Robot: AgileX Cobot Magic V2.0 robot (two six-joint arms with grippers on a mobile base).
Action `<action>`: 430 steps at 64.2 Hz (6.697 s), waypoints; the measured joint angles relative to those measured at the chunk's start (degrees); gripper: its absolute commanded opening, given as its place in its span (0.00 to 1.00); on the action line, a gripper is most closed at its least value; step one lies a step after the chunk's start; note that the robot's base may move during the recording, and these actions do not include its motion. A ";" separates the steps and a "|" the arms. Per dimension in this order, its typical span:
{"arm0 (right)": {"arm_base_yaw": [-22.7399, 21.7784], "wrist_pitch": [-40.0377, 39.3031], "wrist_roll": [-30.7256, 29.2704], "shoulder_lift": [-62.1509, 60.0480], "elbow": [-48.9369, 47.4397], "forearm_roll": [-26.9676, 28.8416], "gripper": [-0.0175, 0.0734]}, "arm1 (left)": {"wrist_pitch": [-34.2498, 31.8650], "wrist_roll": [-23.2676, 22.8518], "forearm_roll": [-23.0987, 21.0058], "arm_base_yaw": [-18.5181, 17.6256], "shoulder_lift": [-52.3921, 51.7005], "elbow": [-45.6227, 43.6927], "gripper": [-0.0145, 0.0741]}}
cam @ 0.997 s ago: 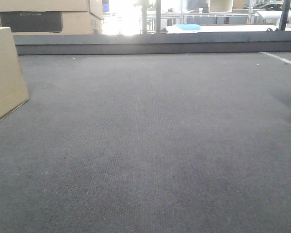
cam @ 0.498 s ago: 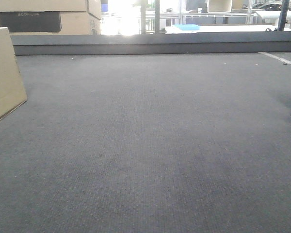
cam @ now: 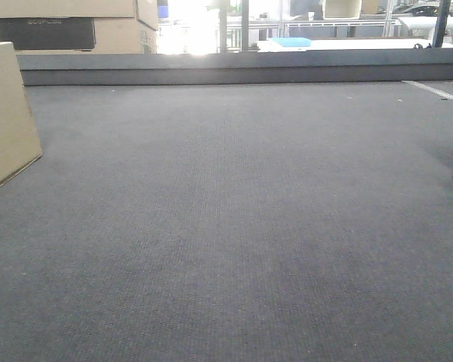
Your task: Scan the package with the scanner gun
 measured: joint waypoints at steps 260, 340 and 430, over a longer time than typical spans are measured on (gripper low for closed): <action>0.00 -49.96 7.88 61.81 -4.53 3.21 0.01 | -3.76 -22.48 -18.48 -31.01 26.30 -9.02 0.04; 0.00 -68.81 11.19 84.19 -11.07 11.11 0.66 | -5.58 -22.48 -17.05 -31.01 26.30 -9.02 0.04; -2.63 -70.16 10.97 91.86 -16.51 10.49 0.67 | -6.81 -21.71 -17.05 -31.01 26.30 -9.02 0.04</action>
